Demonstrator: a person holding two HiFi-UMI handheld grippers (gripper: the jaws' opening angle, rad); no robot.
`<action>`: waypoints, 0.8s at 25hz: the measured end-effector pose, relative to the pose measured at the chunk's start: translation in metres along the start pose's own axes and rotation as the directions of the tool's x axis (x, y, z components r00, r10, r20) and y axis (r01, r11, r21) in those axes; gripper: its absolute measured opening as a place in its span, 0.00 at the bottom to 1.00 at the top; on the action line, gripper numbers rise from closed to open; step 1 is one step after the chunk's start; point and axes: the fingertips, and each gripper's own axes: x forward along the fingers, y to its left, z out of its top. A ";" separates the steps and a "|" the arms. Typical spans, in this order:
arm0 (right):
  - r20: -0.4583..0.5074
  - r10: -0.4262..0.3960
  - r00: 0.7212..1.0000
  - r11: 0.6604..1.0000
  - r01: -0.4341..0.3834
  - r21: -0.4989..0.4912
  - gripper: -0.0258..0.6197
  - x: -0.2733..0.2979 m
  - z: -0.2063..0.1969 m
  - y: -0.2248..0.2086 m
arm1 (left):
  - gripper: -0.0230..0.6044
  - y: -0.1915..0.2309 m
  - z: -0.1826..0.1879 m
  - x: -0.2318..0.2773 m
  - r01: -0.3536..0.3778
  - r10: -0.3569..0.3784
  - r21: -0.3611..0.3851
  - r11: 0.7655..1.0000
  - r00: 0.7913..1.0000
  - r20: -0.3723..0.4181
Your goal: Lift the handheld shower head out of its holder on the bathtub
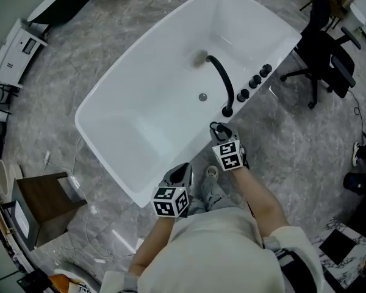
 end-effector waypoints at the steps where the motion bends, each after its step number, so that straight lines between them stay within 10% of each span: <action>1: 0.014 -0.008 1.000 1.000 0.008 0.010 0.26 -0.006 0.004 0.001 | 0.07 0.000 -0.002 -0.004 0.002 -0.002 0.000 1.000 1.000 0.003; 20: 0.207 -0.160 0.965 0.987 0.153 0.048 0.26 -0.114 0.062 0.035 | 0.07 -0.001 -0.018 -0.071 0.073 -0.076 0.044 0.996 0.994 0.075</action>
